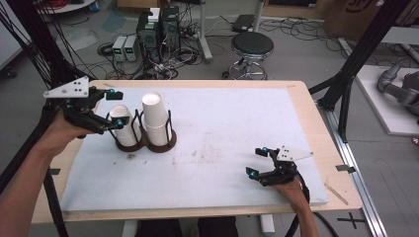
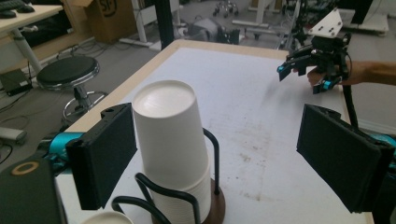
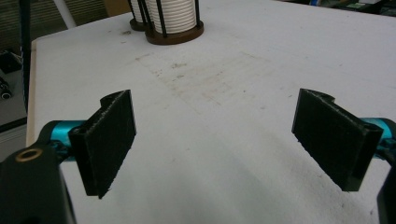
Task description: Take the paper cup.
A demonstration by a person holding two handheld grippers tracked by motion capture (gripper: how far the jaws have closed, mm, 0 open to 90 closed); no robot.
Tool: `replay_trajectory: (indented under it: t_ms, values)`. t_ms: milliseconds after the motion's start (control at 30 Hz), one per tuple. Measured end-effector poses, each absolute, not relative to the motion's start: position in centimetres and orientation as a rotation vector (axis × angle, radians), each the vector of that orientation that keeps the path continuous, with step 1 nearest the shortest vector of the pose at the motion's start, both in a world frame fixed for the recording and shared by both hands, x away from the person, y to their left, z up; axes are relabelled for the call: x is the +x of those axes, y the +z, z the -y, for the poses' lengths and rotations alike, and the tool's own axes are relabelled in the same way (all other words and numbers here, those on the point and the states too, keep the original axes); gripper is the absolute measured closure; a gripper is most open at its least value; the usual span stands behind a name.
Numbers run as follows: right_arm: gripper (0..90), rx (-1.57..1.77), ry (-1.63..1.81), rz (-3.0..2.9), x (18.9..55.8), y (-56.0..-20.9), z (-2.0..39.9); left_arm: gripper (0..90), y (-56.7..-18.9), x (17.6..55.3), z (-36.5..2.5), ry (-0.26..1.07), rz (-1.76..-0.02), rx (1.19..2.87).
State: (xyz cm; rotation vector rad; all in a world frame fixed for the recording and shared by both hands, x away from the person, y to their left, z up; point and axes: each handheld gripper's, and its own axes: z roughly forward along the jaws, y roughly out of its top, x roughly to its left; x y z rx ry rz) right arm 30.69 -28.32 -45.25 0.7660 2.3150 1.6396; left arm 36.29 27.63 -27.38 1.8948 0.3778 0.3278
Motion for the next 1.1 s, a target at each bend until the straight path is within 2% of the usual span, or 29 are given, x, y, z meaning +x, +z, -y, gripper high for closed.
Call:
replay_trajectory:
  t_ms: [533, 1100]
  values:
    - [14.1, 0.763, 1.633, -2.322, 30.8, -45.3, 28.3, 11.8, -22.7, 41.3, -23.8, 0.248, -0.278, 2.194]
    - [14.1, 0.762, 1.622, -2.336, 30.8, -45.2, 28.1, 12.4, -23.4, 44.8, -20.1, 0.196, -0.279, 2.56]
